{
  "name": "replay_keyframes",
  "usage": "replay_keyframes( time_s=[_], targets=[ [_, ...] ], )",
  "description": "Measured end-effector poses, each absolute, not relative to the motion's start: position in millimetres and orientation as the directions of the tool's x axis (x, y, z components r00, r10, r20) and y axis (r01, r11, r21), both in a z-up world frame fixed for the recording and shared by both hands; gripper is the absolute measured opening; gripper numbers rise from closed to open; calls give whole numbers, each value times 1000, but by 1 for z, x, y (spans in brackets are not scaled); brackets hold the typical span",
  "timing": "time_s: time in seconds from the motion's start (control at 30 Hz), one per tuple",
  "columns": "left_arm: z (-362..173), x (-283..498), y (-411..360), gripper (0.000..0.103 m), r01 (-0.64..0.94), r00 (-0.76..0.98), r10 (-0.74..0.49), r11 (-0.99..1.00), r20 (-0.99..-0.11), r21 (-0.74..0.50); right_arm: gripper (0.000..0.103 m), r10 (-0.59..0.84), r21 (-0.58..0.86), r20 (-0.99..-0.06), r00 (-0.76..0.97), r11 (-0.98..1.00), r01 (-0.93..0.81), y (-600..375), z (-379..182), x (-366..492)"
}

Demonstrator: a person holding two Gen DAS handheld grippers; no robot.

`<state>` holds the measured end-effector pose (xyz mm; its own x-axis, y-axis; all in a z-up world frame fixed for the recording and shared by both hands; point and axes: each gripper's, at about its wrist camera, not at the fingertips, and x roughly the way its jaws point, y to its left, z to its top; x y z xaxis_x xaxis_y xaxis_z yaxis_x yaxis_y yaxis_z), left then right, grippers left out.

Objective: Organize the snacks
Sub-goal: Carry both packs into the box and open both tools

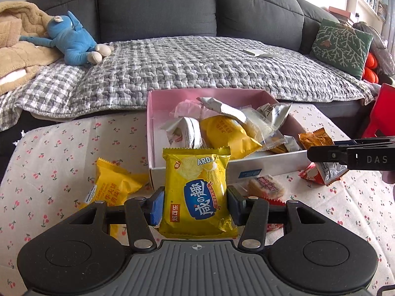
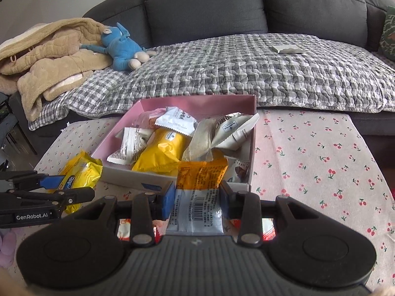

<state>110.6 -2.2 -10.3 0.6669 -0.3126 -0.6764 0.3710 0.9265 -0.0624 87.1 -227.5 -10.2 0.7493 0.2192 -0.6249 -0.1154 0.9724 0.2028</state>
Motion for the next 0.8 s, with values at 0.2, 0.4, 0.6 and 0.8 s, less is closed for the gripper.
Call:
replay_keyframes(
  time_s=[0.2,0.4,0.6,0.8],
  targets=[
    [-6,141,-24,49,363,664,-319,928,-676,-82,34,229,266,-608,760,961,-78,-236,-7,115],
    [-10,171,-39,49,344,653,-322,932,-685,-110,35,221,271,-615,757,961,-60,-236,-13,138],
    [-19,191,-47,49,335,650,-301,938,-697,-92,34,213,257,-627,749,965,-59,-233,-20,153],
    [-26,206,-50,49,313,658,-276,946,-700,-79,34,203,257,-629,750,965,-46,-236,-21,157]
  ],
)
